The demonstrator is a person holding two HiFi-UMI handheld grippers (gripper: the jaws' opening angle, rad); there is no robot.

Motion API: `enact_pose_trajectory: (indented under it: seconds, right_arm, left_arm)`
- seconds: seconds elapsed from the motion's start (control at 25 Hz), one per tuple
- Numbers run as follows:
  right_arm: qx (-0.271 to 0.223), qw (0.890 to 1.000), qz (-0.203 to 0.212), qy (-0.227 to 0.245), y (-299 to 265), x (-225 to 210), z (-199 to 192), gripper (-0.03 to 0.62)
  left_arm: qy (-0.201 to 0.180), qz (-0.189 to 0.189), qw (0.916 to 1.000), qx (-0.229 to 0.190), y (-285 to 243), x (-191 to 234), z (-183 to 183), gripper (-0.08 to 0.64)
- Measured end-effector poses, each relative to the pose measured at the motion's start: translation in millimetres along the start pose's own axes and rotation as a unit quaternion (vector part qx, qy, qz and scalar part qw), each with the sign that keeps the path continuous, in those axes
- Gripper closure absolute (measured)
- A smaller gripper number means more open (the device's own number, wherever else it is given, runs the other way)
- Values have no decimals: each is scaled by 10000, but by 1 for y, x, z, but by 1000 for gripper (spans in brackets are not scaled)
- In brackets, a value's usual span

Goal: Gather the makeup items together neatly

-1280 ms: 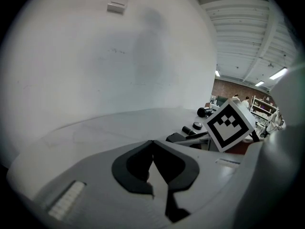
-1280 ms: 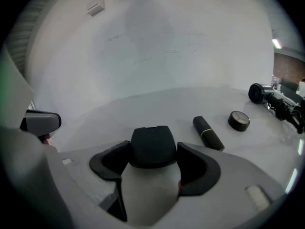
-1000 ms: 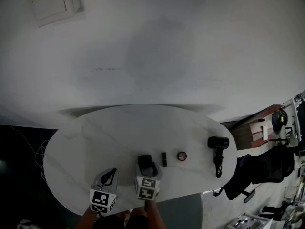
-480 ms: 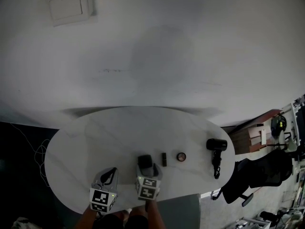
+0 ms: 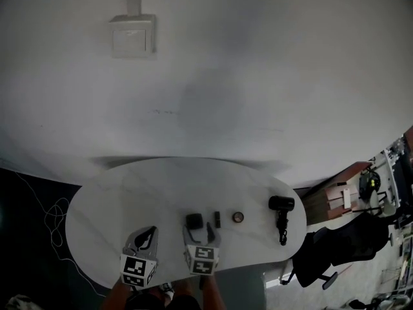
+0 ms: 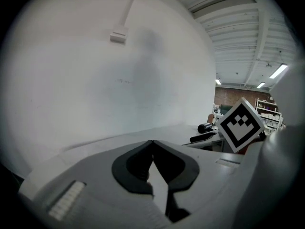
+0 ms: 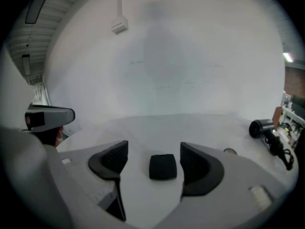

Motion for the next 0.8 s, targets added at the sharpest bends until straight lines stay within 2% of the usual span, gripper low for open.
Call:
enact_pose_trajectory:
  seconds: [0.4,0.72,0.8]
  right_arm:
    - [-1036,9932,61,522,83,14,61,256]
    - [-1584,9847,-32,723,150,7,80,272]
    - [-1689,9826,-109,764,162,4,83,297]
  left_arm:
    - [-175,34,9977,-657,51,-7,47,549]
    - [-307,-87,9944,-1004,83,-27,74,549]
    - [-355,-104,9937,-1061,89,-31,78,549]
Point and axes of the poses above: the fingertips, and each gripper's own axes: y backward along the fingers, x to its left, z out of its top, the point moved 4 cm from there along y, backward along the fingers
